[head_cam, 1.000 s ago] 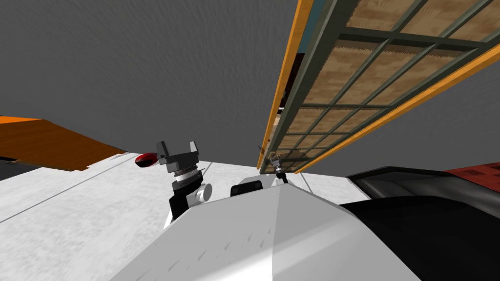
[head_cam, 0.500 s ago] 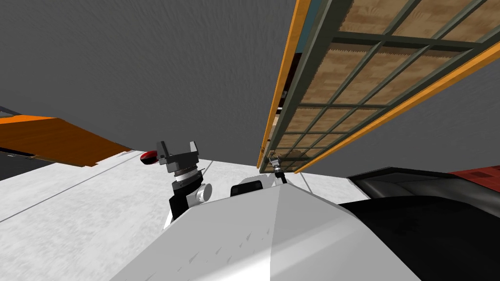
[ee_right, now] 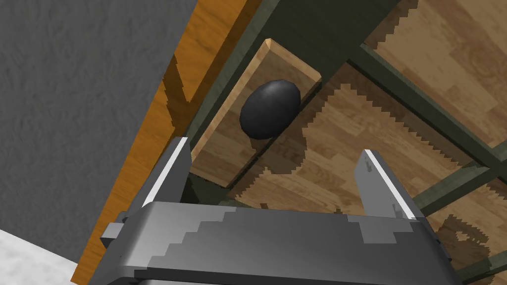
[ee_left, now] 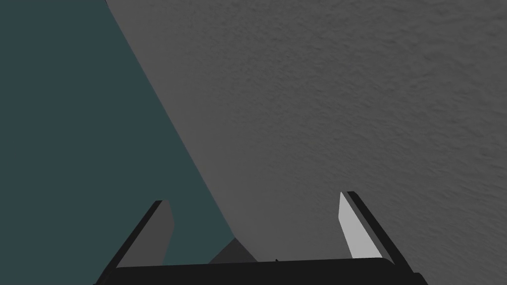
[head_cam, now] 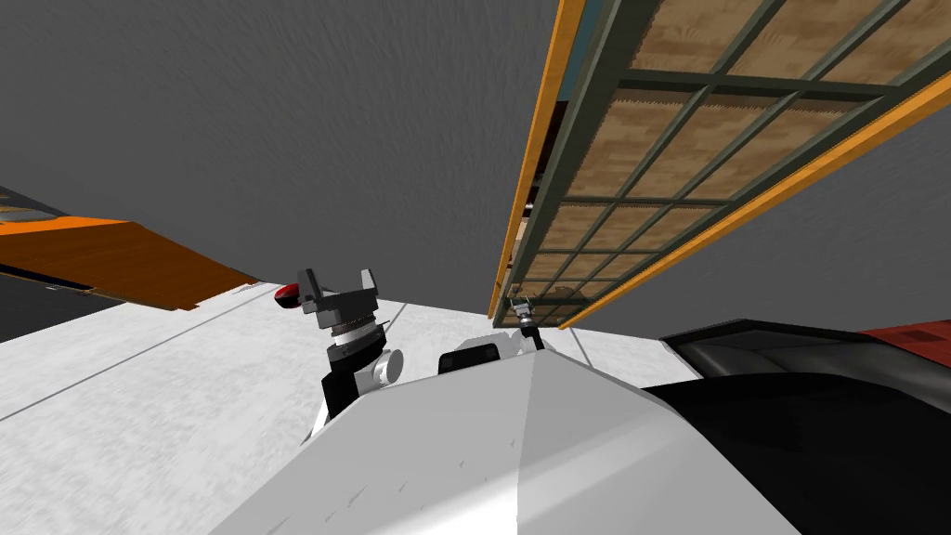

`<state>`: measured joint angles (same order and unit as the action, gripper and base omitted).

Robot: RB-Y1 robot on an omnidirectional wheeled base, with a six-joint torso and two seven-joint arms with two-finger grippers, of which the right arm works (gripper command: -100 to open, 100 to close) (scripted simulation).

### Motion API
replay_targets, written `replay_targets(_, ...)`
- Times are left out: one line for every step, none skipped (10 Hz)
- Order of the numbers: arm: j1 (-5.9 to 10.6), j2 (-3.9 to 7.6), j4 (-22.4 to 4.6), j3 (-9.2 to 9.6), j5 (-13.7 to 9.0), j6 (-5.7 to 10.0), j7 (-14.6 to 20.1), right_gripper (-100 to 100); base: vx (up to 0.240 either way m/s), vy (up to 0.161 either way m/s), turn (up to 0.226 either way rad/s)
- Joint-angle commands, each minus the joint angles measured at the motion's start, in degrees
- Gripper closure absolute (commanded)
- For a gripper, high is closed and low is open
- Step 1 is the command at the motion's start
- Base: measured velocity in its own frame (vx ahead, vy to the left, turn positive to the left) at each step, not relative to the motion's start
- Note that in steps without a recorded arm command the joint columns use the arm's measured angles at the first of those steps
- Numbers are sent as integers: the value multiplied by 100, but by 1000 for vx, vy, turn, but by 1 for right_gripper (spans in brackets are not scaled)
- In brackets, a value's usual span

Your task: Pull the door open

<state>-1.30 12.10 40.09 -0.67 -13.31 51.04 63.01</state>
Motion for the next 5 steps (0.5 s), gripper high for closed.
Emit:
replay_targets(-5, -14, 44, 33, -60, -39, 202, -100, -66, -22, 20)
replay_targets(16, -29, 59, 87, -157, -73, 415, -100, -70, -12, 26)
replay_targets(35, -44, 74, 138, -249, -106, 567, -100, -81, -24, 51)
replay_targets(35, -44, 74, 138, -249, -106, 666, -100, -56, -20, 24)
replay_targets(54, -59, 89, 189, -341, -138, 858, -100, -59, -26, 28)
